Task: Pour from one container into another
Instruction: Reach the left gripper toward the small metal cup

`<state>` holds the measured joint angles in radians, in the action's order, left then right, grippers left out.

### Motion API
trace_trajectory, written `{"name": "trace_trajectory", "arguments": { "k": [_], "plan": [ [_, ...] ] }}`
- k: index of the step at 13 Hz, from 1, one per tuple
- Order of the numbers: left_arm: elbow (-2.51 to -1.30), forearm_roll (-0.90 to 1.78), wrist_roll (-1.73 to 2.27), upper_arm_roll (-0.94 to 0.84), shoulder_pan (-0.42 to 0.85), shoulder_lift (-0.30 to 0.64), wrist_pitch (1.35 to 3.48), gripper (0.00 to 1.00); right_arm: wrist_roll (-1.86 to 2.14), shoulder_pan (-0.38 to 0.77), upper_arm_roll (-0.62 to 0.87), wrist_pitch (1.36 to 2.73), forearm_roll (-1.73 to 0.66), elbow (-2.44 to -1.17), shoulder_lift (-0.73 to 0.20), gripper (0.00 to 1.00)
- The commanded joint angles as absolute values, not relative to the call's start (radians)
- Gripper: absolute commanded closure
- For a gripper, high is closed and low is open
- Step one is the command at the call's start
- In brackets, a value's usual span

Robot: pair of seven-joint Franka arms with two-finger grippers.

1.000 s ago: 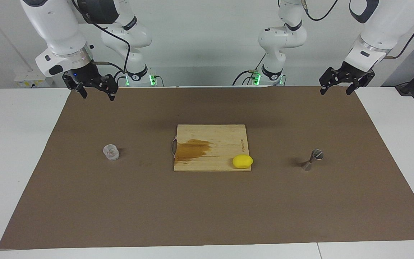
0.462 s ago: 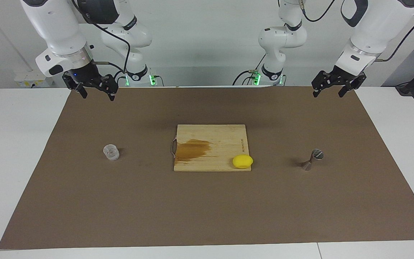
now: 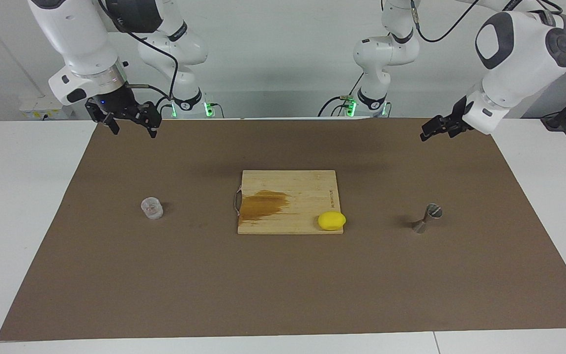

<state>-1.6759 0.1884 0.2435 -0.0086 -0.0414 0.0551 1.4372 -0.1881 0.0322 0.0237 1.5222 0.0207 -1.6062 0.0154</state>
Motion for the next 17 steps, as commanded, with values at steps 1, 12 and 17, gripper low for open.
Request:
{"name": "trace_trajectory", "arguments": {
  "k": [1, 12, 17],
  "plan": [
    [-1.681, 0.303, 0.435, 0.052, -0.051, 0.101, 1.454, 0.00, -0.193, 0.021, 0.031, 1.522, 0.015, -1.621, 0.028, 0.01],
    [-2.113, 1.019, 1.104, 0.218, -0.049, 0.040, 2.073, 0.00, -0.193, 0.021, 0.029, 1.522, 0.015, -1.621, 0.028, 0.00],
    [-2.210, 1.299, 1.123, 0.210, -0.041, 0.060, 2.222, 0.00, -0.193, 0.021, 0.029, 1.522, 0.015, -1.621, 0.028, 0.00]
  ]
}}
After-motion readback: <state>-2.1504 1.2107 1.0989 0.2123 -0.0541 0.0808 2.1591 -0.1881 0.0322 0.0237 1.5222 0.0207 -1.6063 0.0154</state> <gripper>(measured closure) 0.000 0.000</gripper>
